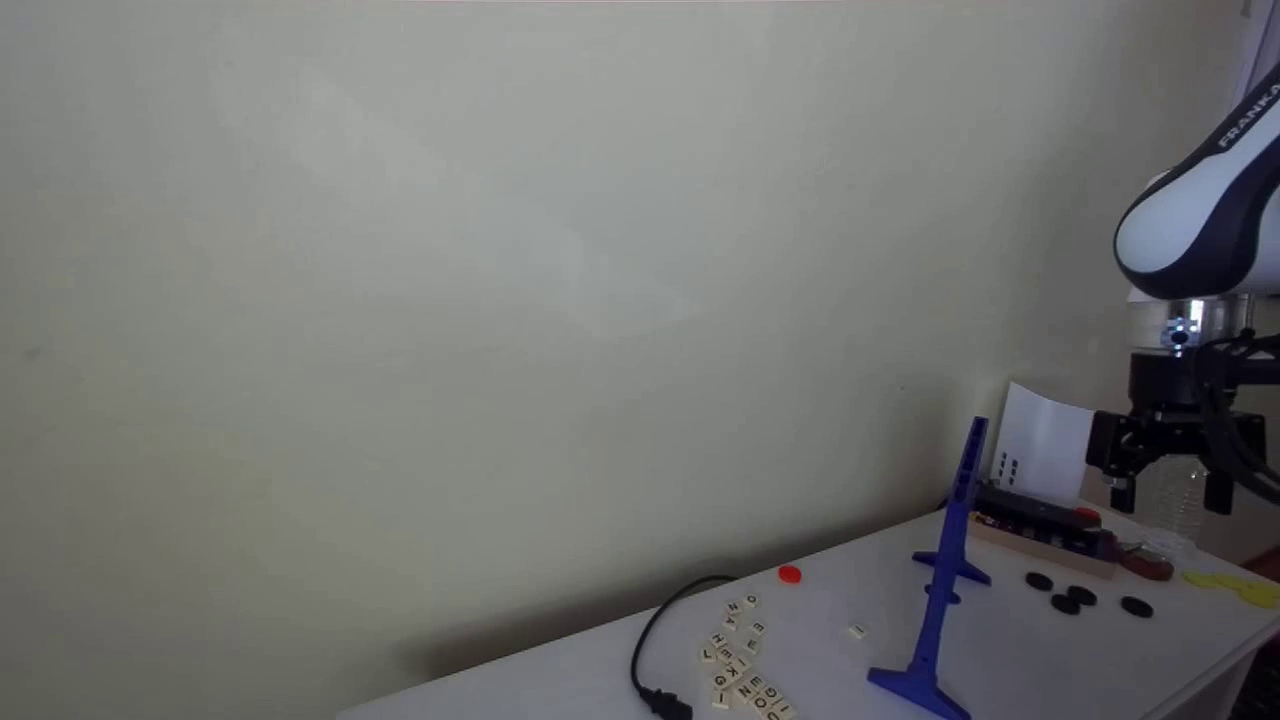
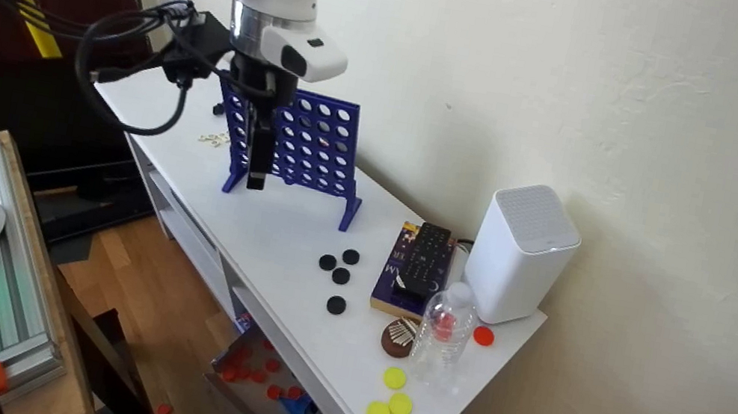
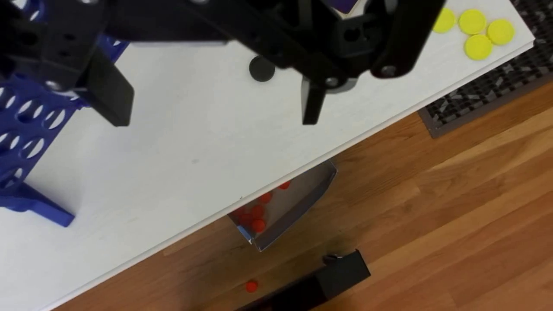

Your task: Put the black ring on the rack

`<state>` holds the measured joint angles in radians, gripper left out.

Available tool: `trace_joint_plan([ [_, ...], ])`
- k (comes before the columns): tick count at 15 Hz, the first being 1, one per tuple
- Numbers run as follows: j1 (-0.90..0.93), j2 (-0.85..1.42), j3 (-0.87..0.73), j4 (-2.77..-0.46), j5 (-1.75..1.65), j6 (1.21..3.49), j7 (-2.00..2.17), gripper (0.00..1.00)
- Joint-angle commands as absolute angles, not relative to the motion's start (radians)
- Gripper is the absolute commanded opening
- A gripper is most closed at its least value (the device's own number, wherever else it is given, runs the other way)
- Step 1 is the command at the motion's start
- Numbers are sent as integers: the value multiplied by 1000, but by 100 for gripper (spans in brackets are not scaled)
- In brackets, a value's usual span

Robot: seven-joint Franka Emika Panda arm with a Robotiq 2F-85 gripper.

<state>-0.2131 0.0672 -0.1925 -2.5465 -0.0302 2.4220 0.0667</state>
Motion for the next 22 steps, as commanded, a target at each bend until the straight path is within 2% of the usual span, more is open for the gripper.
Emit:
trace_joint_plan([
  [1, -203, 243, -195, -2415, -49, 2442, 57, 100],
  [12, -256, 548, -176, -2156, -89, 2490, -278, 100],
  [20, -264, 552, -166, -2150, -70, 2475, -267, 100],
  [22, -274, 568, -158, -2148, -65, 2546, -283, 100],
])
